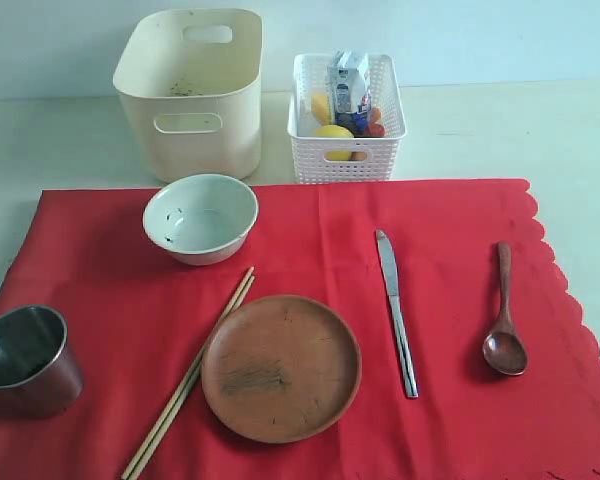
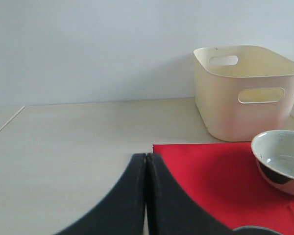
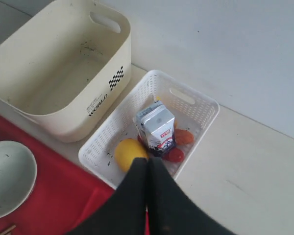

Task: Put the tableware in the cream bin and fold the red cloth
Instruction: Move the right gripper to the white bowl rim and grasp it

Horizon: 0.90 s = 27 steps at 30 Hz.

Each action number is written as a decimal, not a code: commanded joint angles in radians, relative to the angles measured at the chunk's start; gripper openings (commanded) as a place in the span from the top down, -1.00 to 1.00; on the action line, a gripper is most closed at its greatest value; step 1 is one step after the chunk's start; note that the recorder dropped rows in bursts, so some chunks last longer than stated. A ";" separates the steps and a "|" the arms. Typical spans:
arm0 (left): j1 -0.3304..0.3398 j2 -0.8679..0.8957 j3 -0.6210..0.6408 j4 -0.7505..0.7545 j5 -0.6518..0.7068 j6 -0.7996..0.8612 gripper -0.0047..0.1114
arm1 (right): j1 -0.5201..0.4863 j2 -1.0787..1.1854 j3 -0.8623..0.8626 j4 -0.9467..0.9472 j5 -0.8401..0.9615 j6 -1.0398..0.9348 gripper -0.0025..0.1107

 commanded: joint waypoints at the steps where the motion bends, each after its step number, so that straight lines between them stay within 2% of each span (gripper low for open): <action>1: 0.000 -0.007 0.003 -0.005 0.000 -0.001 0.90 | -0.001 -0.096 0.140 0.000 -0.072 0.017 0.96; 5: 0.000 -0.007 0.003 -0.005 0.000 -0.001 0.90 | 0.001 -0.183 0.330 0.049 -0.221 0.041 0.96; 9: 0.000 -0.007 0.003 -0.005 0.000 -0.001 0.90 | 0.001 -0.249 0.525 0.172 -0.359 -0.035 0.96; 16: 0.000 -0.007 0.003 -0.005 0.000 -0.001 0.90 | 0.017 -0.237 0.768 0.577 -0.383 -0.412 0.96; 20: 0.000 -0.007 0.003 -0.005 0.000 -0.001 0.90 | 0.095 -0.196 0.843 0.791 -0.403 -0.645 0.96; 27: 0.000 -0.007 0.003 -0.005 0.000 -0.001 0.90 | 0.270 -0.078 0.846 0.954 -0.459 -0.789 0.96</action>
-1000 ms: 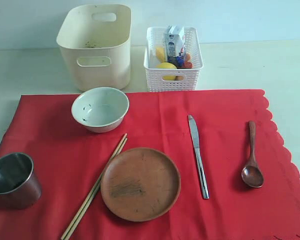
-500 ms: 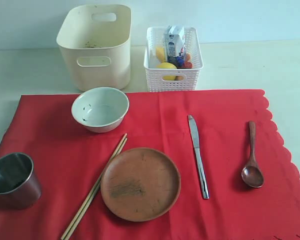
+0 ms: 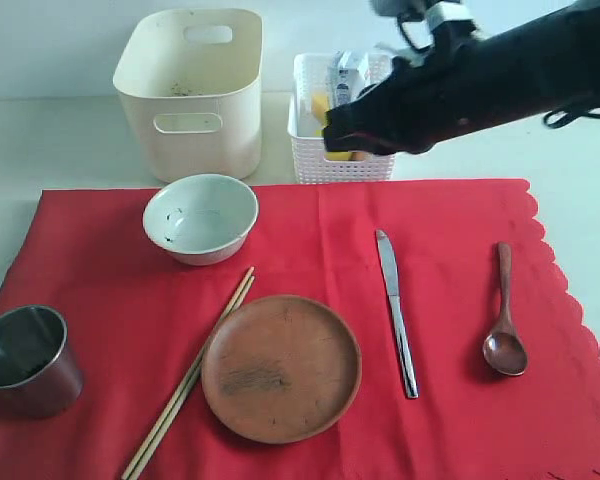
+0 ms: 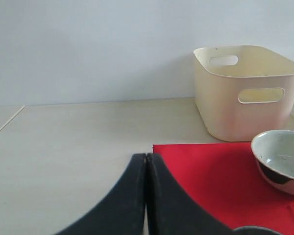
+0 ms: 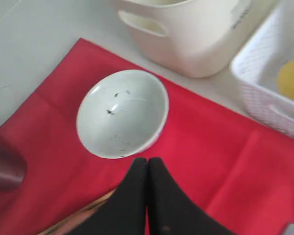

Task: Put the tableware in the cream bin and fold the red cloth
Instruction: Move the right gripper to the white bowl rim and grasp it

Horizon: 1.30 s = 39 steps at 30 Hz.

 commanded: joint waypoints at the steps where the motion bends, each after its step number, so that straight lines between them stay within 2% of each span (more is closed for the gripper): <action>1: 0.000 -0.007 0.003 -0.005 0.000 -0.001 0.90 | 0.091 0.075 0.004 0.118 -0.065 -0.094 0.96; 5: 0.000 -0.007 0.003 -0.005 0.000 -0.001 0.90 | 0.118 0.131 0.002 0.172 -0.071 -0.102 0.96; 8: 0.000 -0.007 0.003 -0.005 0.000 -0.001 0.90 | 0.145 0.168 -0.015 0.186 -0.155 -0.105 0.89; 11: 0.000 -0.007 0.003 -0.005 0.000 -0.001 0.90 | 0.182 0.206 -0.045 0.186 -0.257 -0.105 0.64; 18: 0.000 -0.007 0.003 -0.005 0.000 -0.001 0.90 | 0.239 0.298 -0.174 0.155 -0.278 -0.106 -0.11; 20: 0.000 -0.007 0.003 -0.005 0.000 -0.001 0.90 | 0.239 0.328 -0.209 0.122 -0.300 -0.106 -0.27; 22: 0.000 -0.007 0.003 -0.005 0.000 -0.001 0.90 | 0.239 0.353 -0.233 0.113 -0.343 -0.104 -0.34; 28: 0.000 -0.007 0.003 -0.005 0.000 -0.001 0.90 | 0.239 0.445 -0.312 0.100 -0.324 -0.104 -0.34; 34: 0.000 -0.007 0.003 -0.005 0.000 -0.001 0.90 | 0.239 0.530 -0.341 0.083 -0.349 -0.107 -0.24; 36: 0.000 -0.007 0.003 -0.005 0.000 -0.001 0.90 | 0.239 0.540 -0.345 0.042 -0.358 -0.107 -0.14; 39: 0.000 -0.007 0.003 -0.005 0.000 -0.001 0.90 | 0.239 0.540 -0.345 0.020 -0.351 -0.107 0.20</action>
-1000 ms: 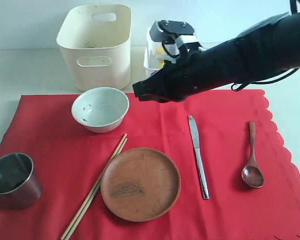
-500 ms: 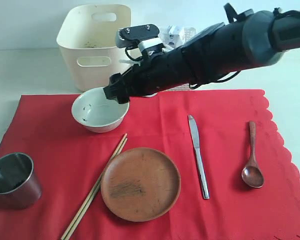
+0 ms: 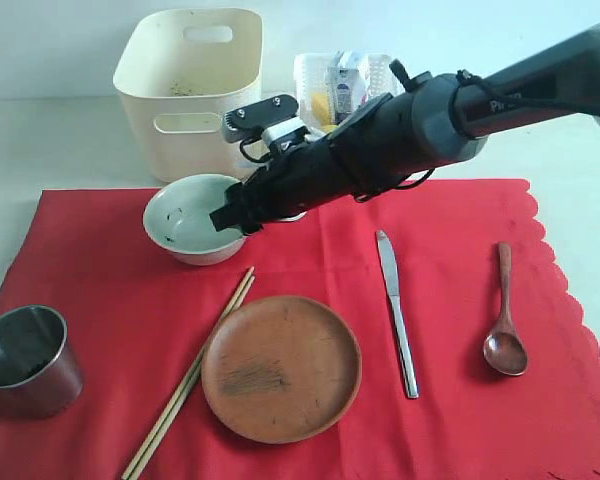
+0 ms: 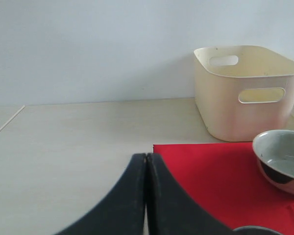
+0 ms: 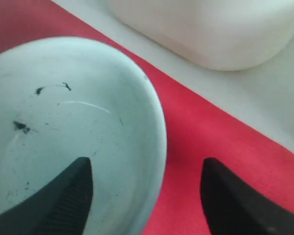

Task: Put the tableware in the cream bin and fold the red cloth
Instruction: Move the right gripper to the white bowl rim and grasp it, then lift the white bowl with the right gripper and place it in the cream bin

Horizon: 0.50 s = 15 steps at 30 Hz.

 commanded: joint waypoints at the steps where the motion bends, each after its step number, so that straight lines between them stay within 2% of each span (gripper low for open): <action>1: 0.000 -0.007 0.003 -0.005 0.000 -0.001 0.90 | -0.001 0.000 -0.012 -0.036 -0.005 -0.011 0.34; 6: 0.000 -0.007 0.003 -0.005 0.000 -0.001 0.90 | -0.001 0.000 -0.012 -0.042 -0.007 -0.005 0.96; 15: 0.000 -0.007 0.003 -0.005 0.000 -0.001 0.90 | -0.001 -0.063 -0.012 -0.042 0.044 0.036 0.96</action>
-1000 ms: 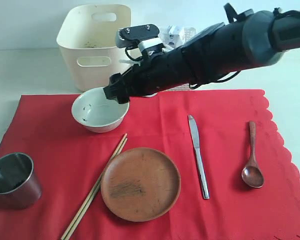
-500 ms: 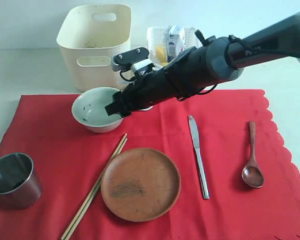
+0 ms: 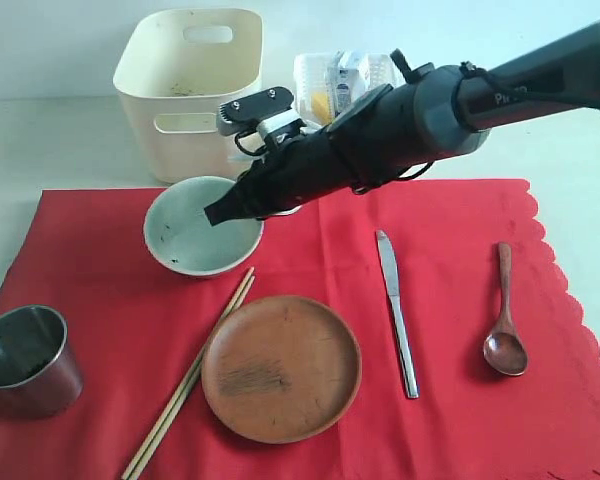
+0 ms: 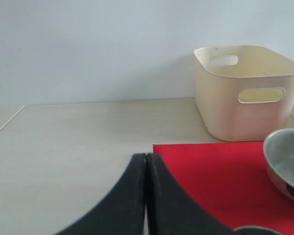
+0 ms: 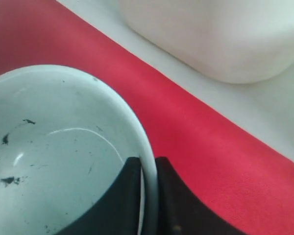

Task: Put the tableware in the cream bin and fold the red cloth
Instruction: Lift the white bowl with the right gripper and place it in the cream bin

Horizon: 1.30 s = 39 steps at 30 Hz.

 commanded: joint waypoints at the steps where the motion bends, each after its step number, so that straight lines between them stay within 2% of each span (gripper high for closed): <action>1: 0.000 -0.007 0.003 -0.005 0.000 -0.001 0.90 | -0.001 -0.056 0.000 -0.019 0.016 0.042 0.96; 9: 0.000 -0.007 0.003 -0.005 0.000 -0.001 0.90 | -0.001 -0.165 0.000 -0.019 0.019 0.060 0.96; 16: 0.000 -0.007 0.003 -0.005 0.000 -0.001 0.90 | -0.001 -0.234 -0.017 0.060 -0.105 0.060 0.96; 22: 0.000 -0.007 0.003 -0.005 0.000 -0.001 0.90 | -0.001 -0.236 -0.111 0.089 -0.164 0.060 0.96; 26: 0.000 -0.007 0.003 -0.005 0.000 -0.001 0.90 | -0.001 -0.200 -0.193 0.143 -0.265 0.062 0.96; 34: 0.000 -0.007 0.003 -0.005 0.000 -0.001 0.90 | -0.001 0.009 -0.376 0.165 -0.319 0.211 0.96; 37: 0.000 -0.007 0.003 -0.005 0.000 -0.001 0.90 | -0.001 0.032 -0.390 0.165 -0.377 0.219 0.81; 39: 0.000 -0.007 0.003 -0.005 0.000 -0.001 0.90 | -0.001 0.036 -0.390 0.161 -0.376 0.219 0.57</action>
